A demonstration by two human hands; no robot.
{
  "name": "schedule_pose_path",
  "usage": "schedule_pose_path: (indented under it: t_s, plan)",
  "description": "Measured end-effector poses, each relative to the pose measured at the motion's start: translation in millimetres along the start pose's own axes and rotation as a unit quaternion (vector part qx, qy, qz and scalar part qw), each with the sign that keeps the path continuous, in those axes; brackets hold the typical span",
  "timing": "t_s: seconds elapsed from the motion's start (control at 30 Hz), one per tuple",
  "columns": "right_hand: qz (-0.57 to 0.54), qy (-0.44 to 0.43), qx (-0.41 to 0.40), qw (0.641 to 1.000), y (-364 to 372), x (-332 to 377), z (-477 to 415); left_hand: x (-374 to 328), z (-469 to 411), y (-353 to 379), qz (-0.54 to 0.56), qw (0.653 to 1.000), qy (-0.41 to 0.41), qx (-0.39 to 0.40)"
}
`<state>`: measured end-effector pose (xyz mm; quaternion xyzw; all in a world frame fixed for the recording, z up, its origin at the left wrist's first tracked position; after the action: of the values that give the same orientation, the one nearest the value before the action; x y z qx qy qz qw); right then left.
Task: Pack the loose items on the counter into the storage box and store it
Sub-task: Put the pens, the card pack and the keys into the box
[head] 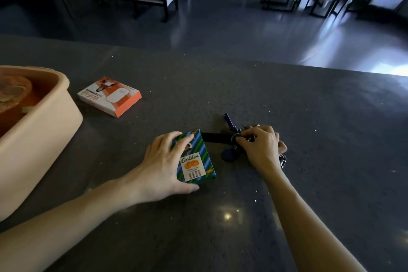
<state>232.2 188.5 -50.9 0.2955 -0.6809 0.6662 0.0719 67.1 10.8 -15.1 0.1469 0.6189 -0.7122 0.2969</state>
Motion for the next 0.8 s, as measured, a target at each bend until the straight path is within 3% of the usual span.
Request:
schedule_pose_path:
  t_s: [0.2, 0.43, 0.67, 0.8]
  plan:
    - [-0.052, -0.017, 0.0, 0.999, -19.5, 17.1, 8.8, -0.9, 3.8, -13.7, -0.015, 0.999, 0.004, -0.031]
    - [-0.222, -0.08, 0.007, 0.972, -60.3, 82.2, 25.9, 12.9, 37.0, -65.8, -0.015, 0.993, 0.026, -0.111]
    - [-0.27, -0.107, 0.042, 0.956, -64.6, 155.8, 55.9, 40.7, 90.4, -115.8, -0.019, 0.981, 0.044, -0.187]
    - [-0.266, -0.128, 0.041, 0.955, -49.8, 206.2, 77.3, 72.5, 124.6, -147.3, -0.03, 0.98, 0.04, -0.191]
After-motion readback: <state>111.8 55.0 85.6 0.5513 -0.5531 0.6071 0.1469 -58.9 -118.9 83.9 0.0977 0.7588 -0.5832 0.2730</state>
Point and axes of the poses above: each hand's wrist, its own z-axis away from the middle knuckle, its own y-axis out of the palm, x = y × z, the point moved 3 cm from there along -z, towards the middle knuckle, and after that the axes turned 10 degrees about z, right-handed, at the moved point
